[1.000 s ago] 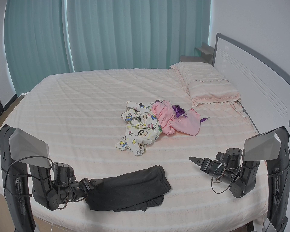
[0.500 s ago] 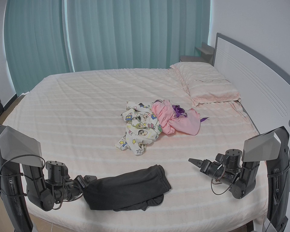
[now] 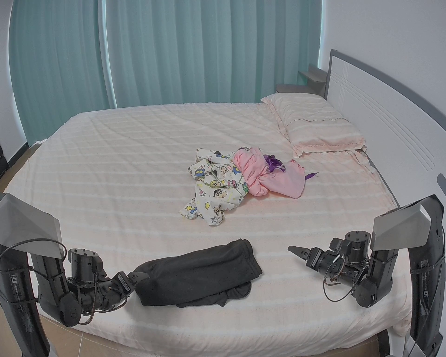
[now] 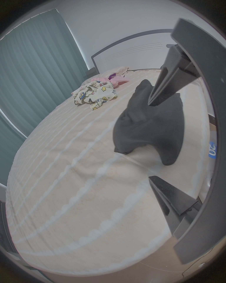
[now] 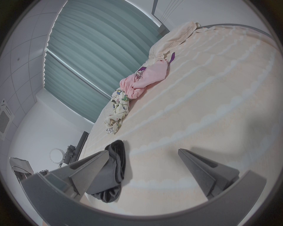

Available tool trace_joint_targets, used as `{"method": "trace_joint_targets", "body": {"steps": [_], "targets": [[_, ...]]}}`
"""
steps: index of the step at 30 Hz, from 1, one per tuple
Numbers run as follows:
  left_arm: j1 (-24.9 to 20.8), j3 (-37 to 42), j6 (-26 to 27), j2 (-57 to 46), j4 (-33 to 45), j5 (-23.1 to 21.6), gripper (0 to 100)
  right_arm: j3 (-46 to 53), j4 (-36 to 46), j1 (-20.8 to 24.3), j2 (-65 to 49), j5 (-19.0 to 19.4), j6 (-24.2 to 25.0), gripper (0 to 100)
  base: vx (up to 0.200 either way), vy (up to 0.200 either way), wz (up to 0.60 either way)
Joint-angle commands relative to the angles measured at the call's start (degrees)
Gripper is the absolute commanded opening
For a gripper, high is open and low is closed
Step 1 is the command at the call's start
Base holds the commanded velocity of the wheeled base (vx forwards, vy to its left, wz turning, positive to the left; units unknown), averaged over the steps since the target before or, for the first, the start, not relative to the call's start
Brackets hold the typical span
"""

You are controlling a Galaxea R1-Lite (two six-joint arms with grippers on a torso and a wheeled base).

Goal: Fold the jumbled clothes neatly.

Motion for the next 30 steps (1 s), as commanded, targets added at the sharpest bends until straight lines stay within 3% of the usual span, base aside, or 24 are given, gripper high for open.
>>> {"method": "trace_joint_targets", "body": {"steps": [1,13,30], "targets": [[0.01,0.04,0.0,-0.17,-0.2,-0.06,100,-0.04,-0.93,0.06,0.39,0.03,0.0,100,0.0,0.0,0.0],[0.53,-0.22,-0.44,-0.88,-2.66,0.21,100,-0.04,-0.93,0.15,0.82,-0.49,-0.09,100,0.0,0.0,0.0],[4.05,-1.1,-0.53,-0.26,-2.57,-2.17,100,-0.22,-0.93,0.85,0.74,-0.67,0.0,100,0.0,0.2,0.0]]}}
